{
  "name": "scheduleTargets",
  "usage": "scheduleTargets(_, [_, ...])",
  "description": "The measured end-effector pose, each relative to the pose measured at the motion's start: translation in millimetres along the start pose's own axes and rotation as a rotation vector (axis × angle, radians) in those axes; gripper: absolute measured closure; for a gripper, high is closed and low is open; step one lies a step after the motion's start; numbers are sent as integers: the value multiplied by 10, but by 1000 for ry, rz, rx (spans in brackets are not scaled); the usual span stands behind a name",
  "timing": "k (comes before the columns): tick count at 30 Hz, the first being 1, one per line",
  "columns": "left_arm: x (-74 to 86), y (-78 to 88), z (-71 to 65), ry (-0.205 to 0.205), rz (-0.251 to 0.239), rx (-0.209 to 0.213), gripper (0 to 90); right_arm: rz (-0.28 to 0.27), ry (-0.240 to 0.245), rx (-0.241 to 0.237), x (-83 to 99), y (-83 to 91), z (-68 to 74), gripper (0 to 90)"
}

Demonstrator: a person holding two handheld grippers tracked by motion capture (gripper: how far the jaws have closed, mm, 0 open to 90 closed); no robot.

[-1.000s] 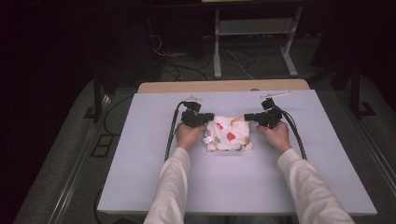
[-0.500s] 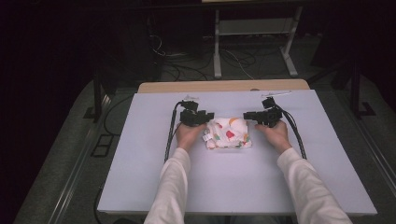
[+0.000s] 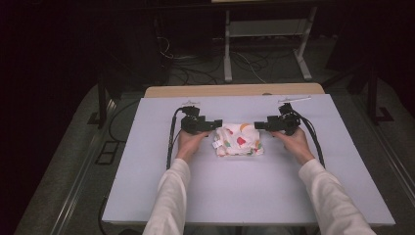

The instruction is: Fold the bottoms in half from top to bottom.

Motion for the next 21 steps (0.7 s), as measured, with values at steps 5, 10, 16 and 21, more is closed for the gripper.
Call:
scheduleTargets(5, [19, 88, -9, -29, 6, -3, 0, -8, 19, 10, -18, 72, 85, 0])
scheduleTargets(10, [37, 209, 8, -49, 3, -9, 0, -22, 30, 12, -17, 157, 137, 0])
scheduleTargets(16, [78, 336, 56, -46, -9, -17, 0, -32, 44, 11, -1, 262, 207, 0])
scheduleTargets(21, [158, 398, 65, -57, -6, -32, 0, -36, 46, 9, 69, 353, 241, 0])
Point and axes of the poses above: each handheld gripper's, and its own axes: y roughly backward along the jaws, x roughly out of its underside, z roughly to its left, the point moved 9 cm from there along -y, roughly forward along the jaws, and after that the axes turned 10 degrees about -x, right-handed, at the moved point
